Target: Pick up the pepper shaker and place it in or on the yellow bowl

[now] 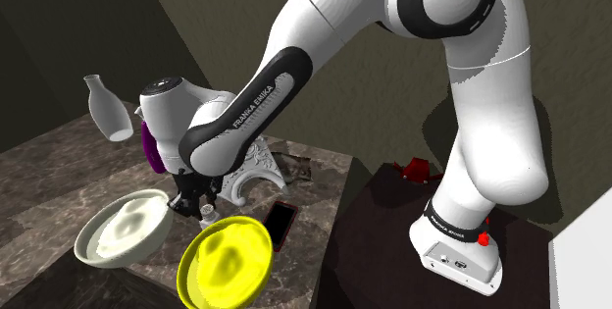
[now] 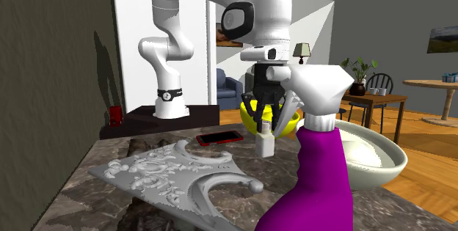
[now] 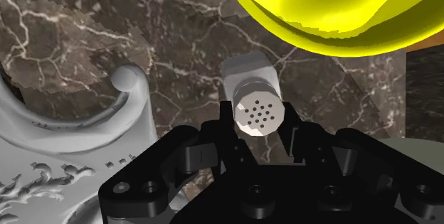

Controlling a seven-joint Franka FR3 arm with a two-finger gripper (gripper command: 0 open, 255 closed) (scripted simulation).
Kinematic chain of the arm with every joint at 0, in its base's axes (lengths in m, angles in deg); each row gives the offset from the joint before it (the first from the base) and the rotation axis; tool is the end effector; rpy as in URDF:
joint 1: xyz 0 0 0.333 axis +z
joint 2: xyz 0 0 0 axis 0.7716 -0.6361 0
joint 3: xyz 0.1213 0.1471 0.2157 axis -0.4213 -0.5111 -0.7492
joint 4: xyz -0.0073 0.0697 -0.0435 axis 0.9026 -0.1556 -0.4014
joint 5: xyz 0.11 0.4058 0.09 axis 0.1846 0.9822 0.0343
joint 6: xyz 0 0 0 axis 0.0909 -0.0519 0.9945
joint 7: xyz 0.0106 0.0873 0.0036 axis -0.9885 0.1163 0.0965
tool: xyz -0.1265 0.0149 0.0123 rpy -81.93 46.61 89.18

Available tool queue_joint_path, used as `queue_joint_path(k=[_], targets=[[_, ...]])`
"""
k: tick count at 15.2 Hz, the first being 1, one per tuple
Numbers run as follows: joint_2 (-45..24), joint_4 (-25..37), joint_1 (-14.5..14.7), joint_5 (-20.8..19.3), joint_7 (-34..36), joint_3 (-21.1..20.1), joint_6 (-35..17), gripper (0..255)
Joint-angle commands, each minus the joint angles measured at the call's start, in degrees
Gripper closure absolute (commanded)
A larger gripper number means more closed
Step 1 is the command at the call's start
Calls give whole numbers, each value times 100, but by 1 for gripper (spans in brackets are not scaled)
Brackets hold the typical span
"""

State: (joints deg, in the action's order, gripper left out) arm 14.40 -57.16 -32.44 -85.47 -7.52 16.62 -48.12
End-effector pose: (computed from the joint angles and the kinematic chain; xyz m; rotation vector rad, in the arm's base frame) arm 0.5032 0.3952 0.1860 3.1318 0.1225 -0.0009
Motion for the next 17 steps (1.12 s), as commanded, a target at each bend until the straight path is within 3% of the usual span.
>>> queue_joint_path(k=[1, 6, 17], targets=[[-1, -1, 0, 0, 0, 1, 0, 255], [-1, -1, 0, -1, 0, 1, 0, 255], [528, 151, -113, 279, -181, -156, 647, 255]])
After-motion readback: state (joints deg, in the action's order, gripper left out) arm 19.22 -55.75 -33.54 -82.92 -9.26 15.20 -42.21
